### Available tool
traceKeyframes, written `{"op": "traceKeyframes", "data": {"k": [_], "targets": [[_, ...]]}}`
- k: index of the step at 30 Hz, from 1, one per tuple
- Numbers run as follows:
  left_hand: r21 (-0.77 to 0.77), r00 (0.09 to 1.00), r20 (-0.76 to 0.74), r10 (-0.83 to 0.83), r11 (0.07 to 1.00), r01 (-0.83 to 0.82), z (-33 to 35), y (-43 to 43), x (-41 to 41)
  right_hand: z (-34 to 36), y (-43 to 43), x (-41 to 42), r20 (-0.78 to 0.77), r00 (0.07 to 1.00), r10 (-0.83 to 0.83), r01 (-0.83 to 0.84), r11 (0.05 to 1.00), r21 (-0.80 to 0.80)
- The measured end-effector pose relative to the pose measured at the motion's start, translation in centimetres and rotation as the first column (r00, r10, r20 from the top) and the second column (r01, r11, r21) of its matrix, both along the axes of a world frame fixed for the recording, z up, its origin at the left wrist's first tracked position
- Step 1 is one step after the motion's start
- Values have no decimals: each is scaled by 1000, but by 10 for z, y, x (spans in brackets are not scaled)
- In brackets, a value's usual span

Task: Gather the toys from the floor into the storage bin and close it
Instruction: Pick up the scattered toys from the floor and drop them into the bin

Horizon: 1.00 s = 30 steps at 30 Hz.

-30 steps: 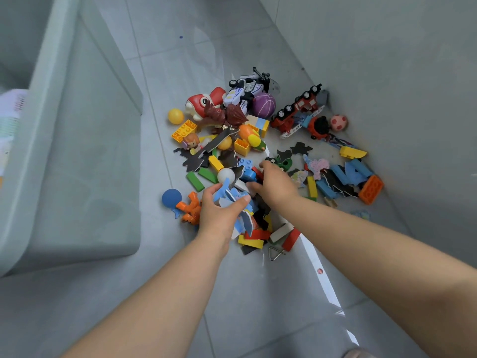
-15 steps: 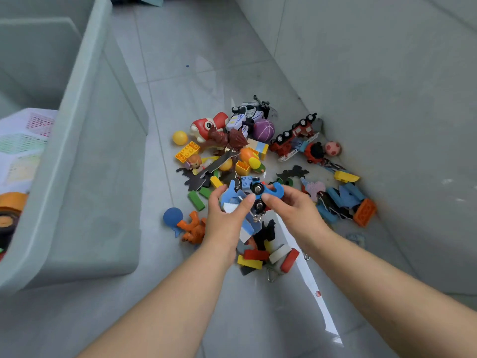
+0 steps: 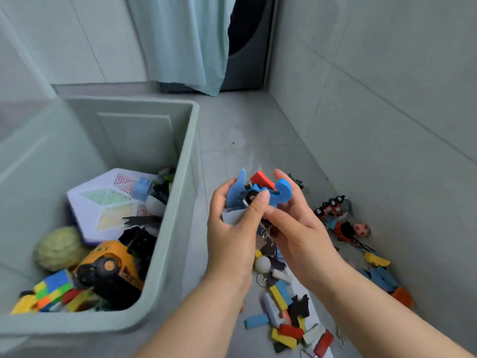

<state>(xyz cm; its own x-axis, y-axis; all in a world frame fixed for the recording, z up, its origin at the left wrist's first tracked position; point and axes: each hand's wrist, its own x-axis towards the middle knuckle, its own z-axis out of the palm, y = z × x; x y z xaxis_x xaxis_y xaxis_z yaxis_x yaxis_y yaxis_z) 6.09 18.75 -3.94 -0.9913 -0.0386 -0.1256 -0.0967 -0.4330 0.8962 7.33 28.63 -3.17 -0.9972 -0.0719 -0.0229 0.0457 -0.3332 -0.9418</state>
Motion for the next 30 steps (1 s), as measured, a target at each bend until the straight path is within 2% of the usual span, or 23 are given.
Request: {"op": "traceKeyframes", "data": {"k": [3,6,8,10,12,14,16,19,21,23,25,27,29,30], "targets": [[3,998,-54,6,1000,-6,25,-50,-14,23,-35,-19,-59,989,135,-133,990,41],[-28,998,-64,-14,1000,13,33,-112,-23,31,-80,-32,-85,963,254,-239,959,154],[-196,997,-73,8,980,-22,33,-153,-21,29,-110,-40,-58,947,315,-292,923,251],[-399,997,-56,53,914,-71,24,-191,-18,27,-138,-48,-3,934,357,-330,867,374],[-541,995,-17,95,836,-89,15,-217,-15,23,-163,-54,62,918,391,-350,729,588],[-577,993,29,114,813,-76,8,-230,-13,22,-183,-59,118,910,396,-334,536,776],[-603,993,54,106,796,-52,4,-232,-15,18,-195,-61,161,899,407,-339,415,844],[-697,990,135,38,714,67,-8,-234,-19,13,-204,-58,230,873,431,-331,175,927],[-739,983,182,28,663,118,-15,-233,-23,14,-203,-52,218,877,428,-278,80,957],[-744,977,213,8,650,156,-15,-228,-27,22,-195,-43,121,903,413,-182,110,977],[-755,978,206,-40,630,184,-9,-216,-34,29,-175,-32,-14,915,403,-75,206,976],[-799,992,116,-47,589,121,6,-193,-40,31,-143,-17,-116,917,382,-1,294,956],[-809,997,-29,-65,587,15,26,-159,-43,24,-101,-1,-142,933,331,34,311,950],[-787,992,-79,-101,617,0,35,-139,-43,16,-76,8,-119,950,288,29,298,954]]}}
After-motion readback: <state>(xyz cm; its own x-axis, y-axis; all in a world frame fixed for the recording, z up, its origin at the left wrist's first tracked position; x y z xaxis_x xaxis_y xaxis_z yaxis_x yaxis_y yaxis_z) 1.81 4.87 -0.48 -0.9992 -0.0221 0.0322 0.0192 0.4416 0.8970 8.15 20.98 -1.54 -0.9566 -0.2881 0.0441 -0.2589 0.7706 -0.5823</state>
